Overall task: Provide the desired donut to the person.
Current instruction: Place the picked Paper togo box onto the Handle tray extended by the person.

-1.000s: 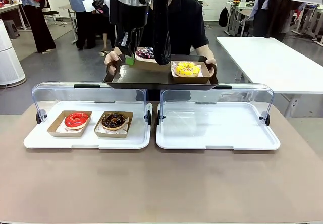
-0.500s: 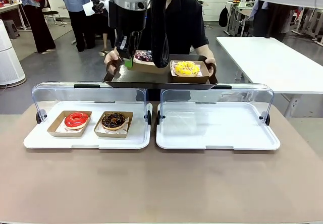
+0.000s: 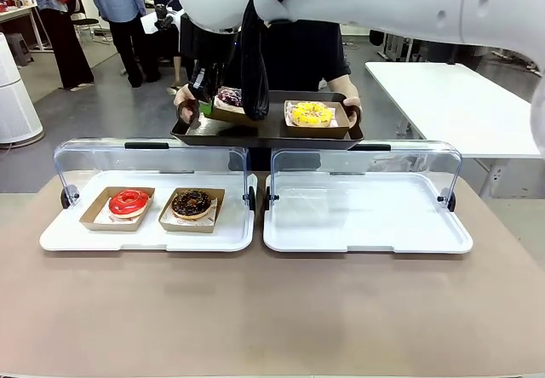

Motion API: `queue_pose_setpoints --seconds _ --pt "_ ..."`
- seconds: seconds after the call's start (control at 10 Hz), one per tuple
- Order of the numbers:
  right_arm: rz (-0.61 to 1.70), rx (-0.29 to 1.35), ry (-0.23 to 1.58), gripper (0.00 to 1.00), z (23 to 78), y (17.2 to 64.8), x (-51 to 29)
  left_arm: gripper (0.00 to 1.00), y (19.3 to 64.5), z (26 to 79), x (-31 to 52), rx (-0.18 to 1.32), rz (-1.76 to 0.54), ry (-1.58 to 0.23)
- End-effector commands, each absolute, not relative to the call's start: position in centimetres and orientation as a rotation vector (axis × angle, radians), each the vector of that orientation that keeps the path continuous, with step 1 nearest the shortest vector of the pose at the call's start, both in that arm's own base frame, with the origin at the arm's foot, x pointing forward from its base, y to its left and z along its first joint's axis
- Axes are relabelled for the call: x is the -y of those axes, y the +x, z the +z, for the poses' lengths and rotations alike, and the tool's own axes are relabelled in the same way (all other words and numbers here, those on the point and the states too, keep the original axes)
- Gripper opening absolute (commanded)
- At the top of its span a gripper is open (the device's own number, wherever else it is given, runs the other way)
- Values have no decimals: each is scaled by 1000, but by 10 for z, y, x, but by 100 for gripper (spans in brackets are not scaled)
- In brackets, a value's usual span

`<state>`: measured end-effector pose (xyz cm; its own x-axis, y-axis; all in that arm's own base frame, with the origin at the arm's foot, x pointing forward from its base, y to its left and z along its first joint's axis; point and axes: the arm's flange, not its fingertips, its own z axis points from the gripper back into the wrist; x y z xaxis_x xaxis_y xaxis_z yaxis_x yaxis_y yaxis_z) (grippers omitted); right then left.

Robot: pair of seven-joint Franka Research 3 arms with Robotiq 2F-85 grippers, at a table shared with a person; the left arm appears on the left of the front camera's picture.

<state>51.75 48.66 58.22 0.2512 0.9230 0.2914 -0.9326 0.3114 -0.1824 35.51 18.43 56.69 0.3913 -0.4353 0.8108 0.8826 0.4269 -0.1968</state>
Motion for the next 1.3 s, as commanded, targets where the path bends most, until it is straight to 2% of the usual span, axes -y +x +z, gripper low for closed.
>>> queue_pose_setpoints --seconds 0.0,0.5,0.7,1.0,1.1,1.2 --pt "1207 370 -35 2 590 534 -505 100 354 567 -184 769 -930 -708" --pt "1171 283 -33 2 581 538 -499 100 354 567 -184 769 -930 -708" --pt "1167 263 -29 23 580 538 -495 100 354 567 -184 769 -930 -708" --pt "1168 264 -18 96 580 539 -495 100 354 567 -184 769 -930 -708" --pt "1168 266 -17 100 580 538 -495 100 354 567 -184 769 -930 -708" --pt "1168 267 -13 100 581 539 -495 100 354 567 -184 769 -930 -708"
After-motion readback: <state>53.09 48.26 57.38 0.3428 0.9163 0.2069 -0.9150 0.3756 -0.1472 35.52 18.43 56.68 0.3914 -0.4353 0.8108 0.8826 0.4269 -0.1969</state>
